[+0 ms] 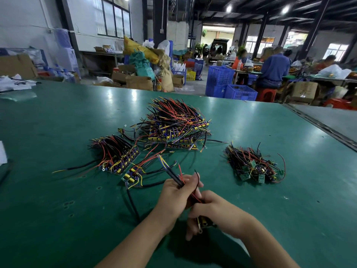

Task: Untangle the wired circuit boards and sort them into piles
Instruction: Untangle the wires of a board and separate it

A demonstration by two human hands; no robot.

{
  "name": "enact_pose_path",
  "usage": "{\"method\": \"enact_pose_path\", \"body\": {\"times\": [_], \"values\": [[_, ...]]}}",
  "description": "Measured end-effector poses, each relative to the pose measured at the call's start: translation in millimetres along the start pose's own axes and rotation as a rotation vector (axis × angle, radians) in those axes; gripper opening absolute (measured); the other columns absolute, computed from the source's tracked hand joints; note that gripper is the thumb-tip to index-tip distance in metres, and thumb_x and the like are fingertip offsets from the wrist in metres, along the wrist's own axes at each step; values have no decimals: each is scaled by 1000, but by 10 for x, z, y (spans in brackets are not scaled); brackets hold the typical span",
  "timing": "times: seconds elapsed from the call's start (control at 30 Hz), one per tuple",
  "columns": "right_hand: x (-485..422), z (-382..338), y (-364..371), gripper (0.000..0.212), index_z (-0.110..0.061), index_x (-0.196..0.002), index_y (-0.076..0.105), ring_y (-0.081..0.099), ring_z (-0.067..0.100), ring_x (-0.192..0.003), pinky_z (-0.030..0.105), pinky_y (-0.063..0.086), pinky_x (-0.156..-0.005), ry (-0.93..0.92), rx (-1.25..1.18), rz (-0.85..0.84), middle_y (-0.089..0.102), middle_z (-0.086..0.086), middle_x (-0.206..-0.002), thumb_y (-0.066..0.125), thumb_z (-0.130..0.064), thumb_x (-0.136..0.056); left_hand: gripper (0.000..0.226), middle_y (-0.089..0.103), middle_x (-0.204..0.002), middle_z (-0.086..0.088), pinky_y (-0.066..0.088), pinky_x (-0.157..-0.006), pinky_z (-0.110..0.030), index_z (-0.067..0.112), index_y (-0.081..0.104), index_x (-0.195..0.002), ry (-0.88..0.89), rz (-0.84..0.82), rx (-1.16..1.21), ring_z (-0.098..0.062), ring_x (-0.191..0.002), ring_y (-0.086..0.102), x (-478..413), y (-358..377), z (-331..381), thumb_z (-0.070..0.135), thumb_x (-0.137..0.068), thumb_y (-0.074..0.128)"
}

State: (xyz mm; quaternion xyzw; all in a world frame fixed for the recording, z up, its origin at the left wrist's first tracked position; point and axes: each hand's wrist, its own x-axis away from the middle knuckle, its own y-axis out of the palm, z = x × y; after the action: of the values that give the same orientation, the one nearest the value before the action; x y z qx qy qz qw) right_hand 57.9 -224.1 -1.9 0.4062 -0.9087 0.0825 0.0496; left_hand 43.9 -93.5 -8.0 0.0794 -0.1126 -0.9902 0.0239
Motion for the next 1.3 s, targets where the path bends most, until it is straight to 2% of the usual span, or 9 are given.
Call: {"method": "enact_pose_path", "body": {"times": [0.1, 0.2, 0.3, 0.47, 0.73, 0.9, 1.07, 1.2, 1.3], "values": [[68, -31, -93, 42, 21, -89, 54, 69, 27, -67, 23, 47, -62, 62, -73, -90, 64, 6, -57, 59, -18, -73, 40, 59, -66, 4, 31, -45, -20, 16, 61, -57, -41, -137, 91, -11, -47, 43, 8, -73, -15, 49, -66, 82], [99, -47, -114, 41, 14, -103, 61, 69, 26, -65, 27, 48, -62, 84, -135, -139, 64, 8, -58, 59, -17, -77, 63, 60, -72, -2, 27, -33, -11, 12, 50, -72, -35, -283, 195, -8, -35, 37, 34, -125, 5, 56, -48, 89], [70, -30, -90, 34, 2, -102, 64, 69, 26, -67, 27, 49, -63, 87, -161, -95, 68, 9, -67, 64, -23, -78, 51, 52, -65, -12, 28, -31, -13, 15, 52, -71, -13, -157, 132, -8, -34, 39, 12, -114, 35, 57, -63, 80], [35, -56, -98, 24, -10, -97, 66, 70, 24, -77, 25, 50, -67, 77, -95, 64, 74, 13, -86, 67, -24, -77, 32, 58, -51, 0, 31, -35, -15, 8, 50, -77, -4, 155, 173, -6, -34, 43, -88, -108, 65, 40, -81, 52], [-29, -68, -40, 41, -13, -100, 60, 59, 14, -62, 29, 55, -57, -126, -76, 490, 69, 5, -79, 74, 8, -69, 36, 53, -56, 4, 39, -39, -18, 8, 61, -101, -85, 98, 322, -8, -39, 42, -150, -179, 18, 37, -80, 54], [-32, 3, -19, 39, -18, -97, 70, 60, 17, -54, 34, 55, -65, -287, 86, 547, 67, -2, -63, 64, 15, -78, 42, 56, -58, 7, 38, -40, -16, 11, 58, -110, -103, 92, 365, -5, -41, 42, -182, -200, -22, 39, -78, 55], [-82, 59, -143, 45, -20, -85, 79, 55, 17, -54, 24, 50, -58, -322, -139, 639, 63, 7, -59, 60, 19, -75, 40, 61, -84, 1, 39, -44, -20, 22, 56, -107, -143, 132, 215, -8, -54, 51, -186, -173, -72, 46, -75, 58], [-75, 6, -397, 39, -16, -83, 78, 50, 17, -56, 23, 46, -55, -346, -289, 879, 63, 8, -62, 59, 18, -75, 29, 59, -89, -4, 39, -46, -20, 18, 54, -115, -153, 101, -40, -7, -52, 48, -131, -124, -205, 7, -90, 64], [-60, -104, -766, 41, -25, -91, 76, 57, 17, -65, 23, 49, -62, -384, 1, 1174, 70, 6, -77, 62, 12, -79, 50, 58, -92, -3, 36, -47, -18, 27, 53, -109, -113, 64, -234, -5, -51, 43, -67, -152, -260, -13, -79, 56]]}}
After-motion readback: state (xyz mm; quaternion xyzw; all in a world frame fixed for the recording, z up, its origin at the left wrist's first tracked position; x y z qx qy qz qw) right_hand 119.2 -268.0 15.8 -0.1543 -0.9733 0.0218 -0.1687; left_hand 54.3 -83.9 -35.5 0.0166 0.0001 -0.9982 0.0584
